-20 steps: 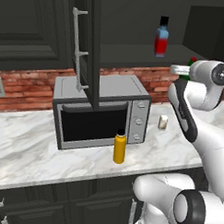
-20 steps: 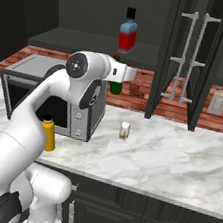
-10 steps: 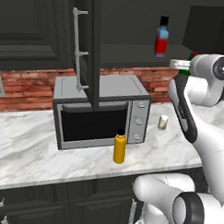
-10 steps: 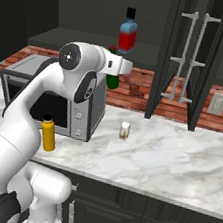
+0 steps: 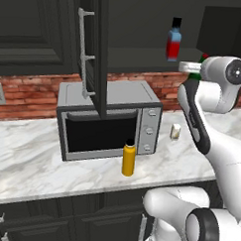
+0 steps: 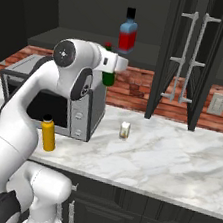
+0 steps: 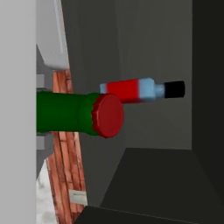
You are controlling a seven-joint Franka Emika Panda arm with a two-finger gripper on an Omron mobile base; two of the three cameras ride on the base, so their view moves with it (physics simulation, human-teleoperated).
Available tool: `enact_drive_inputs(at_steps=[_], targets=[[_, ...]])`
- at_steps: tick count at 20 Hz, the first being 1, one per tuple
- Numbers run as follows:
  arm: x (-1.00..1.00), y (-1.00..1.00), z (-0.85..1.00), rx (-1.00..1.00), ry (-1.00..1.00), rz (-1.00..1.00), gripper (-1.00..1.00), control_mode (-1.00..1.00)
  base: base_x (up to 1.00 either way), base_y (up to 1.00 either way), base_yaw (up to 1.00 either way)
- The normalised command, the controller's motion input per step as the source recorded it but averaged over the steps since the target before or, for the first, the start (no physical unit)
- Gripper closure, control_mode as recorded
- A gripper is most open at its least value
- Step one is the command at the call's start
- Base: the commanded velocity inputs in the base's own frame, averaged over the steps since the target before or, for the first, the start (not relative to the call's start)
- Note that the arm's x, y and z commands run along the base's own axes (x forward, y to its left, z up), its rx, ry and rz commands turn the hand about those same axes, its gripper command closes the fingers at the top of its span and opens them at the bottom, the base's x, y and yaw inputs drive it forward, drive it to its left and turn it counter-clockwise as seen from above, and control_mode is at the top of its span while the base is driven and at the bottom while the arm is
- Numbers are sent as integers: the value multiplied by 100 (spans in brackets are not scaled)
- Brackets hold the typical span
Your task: Sort all alcoholic drinks to one cabinet, and non-alcoholic drinks to the other.
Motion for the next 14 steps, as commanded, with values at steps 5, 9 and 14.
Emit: enact_drive_inputs(at_steps=[5,9,14], targets=[[0,16,12,1,0,0,100,-100,0,0,0],[0,16,15,1,0,0,100,-100,0,0,0],[0,17,15,0,0,0,100,-100,0,0,0]])
